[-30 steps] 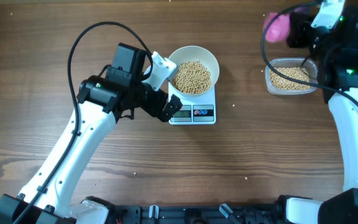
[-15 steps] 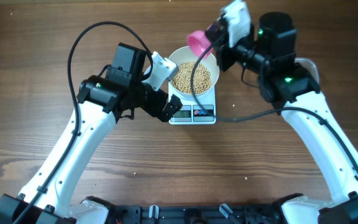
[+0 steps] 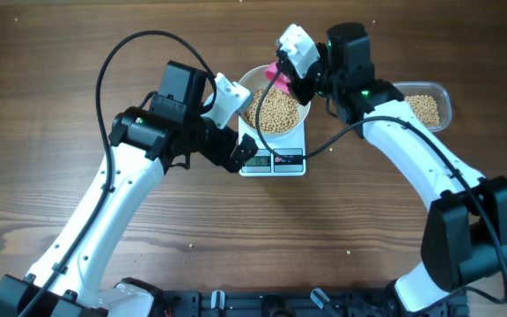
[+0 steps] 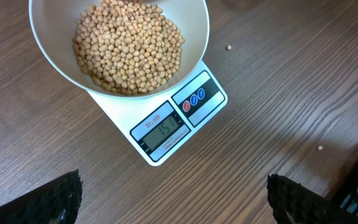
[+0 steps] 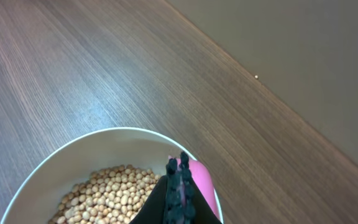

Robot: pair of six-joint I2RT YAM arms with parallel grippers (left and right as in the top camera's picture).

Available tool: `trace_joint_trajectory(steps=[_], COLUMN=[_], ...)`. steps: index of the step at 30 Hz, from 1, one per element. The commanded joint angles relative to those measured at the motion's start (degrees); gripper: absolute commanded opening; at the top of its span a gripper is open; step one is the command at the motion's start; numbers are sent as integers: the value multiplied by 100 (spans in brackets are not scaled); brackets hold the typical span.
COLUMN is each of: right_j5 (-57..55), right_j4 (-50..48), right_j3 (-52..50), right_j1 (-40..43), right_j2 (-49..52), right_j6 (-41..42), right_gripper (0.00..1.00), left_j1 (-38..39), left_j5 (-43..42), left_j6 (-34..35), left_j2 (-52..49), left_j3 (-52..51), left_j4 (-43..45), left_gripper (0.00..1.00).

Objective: Scoop item into bowl and weigh 150g on scale
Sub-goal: 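Tilt the scoop with the right gripper to trickle soybeans into bowl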

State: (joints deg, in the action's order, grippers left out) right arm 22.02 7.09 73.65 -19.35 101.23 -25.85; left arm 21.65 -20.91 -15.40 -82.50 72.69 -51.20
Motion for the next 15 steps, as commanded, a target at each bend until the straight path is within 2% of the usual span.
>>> trace_joint_trajectory(steps=[1,15], right_j5=[48,24], right_j4=[-46,358], right_j3=[70,70], right_j1=[-20,-264], right_j2=[168,251], right_j6=[-166,-420], right_gripper=[4,4], left_j1=[4,4], left_j5=[-50,-50], left_j6=[-90,-90], left_j2=[22,22], left_j3=[61,61], left_j4=[7,9], left_gripper=[100,100])
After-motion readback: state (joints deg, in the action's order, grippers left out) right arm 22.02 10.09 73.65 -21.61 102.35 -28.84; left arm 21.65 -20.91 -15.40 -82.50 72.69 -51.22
